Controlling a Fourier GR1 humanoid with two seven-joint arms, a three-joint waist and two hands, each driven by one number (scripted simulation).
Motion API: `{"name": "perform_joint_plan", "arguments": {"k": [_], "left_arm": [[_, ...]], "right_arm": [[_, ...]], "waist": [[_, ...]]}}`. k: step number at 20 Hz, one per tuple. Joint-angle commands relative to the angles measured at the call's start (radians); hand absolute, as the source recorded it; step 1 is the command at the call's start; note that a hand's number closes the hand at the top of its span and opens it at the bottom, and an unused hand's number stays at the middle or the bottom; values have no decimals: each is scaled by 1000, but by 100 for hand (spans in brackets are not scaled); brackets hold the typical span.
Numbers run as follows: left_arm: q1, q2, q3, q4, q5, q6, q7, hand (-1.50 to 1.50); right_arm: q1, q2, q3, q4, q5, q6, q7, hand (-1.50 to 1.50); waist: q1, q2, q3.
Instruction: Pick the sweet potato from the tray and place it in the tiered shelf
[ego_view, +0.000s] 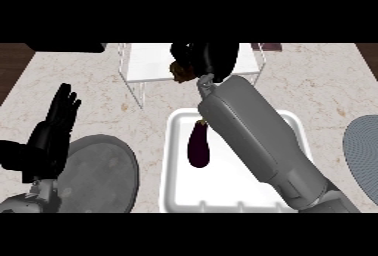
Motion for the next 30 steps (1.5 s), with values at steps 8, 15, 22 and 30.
{"name": "perform_joint_plan", "arguments": {"k": [8,15,22,30], "left_arm": [[-7,-32,2,36,-22,-20,-18,0],[-71,-37,22,15,-33,-9,46,0],[-46,-36,42,42,-25,-53,8,0],[-43,-75,51,99,-38,-40,-28,0]], "right_arm": [[-127,3,-115,306,-132,-266,-120,150],[-179,3,-213,478,-293,-187,-365,-150],[-160,3,-173,446,-418,-274,-494,-150],[-194,3,-297,391,-429,-384,-500,-150]], "waist": [[18,6,0],[10,5,0],[9,1,0],[-16,-3,0]]}}
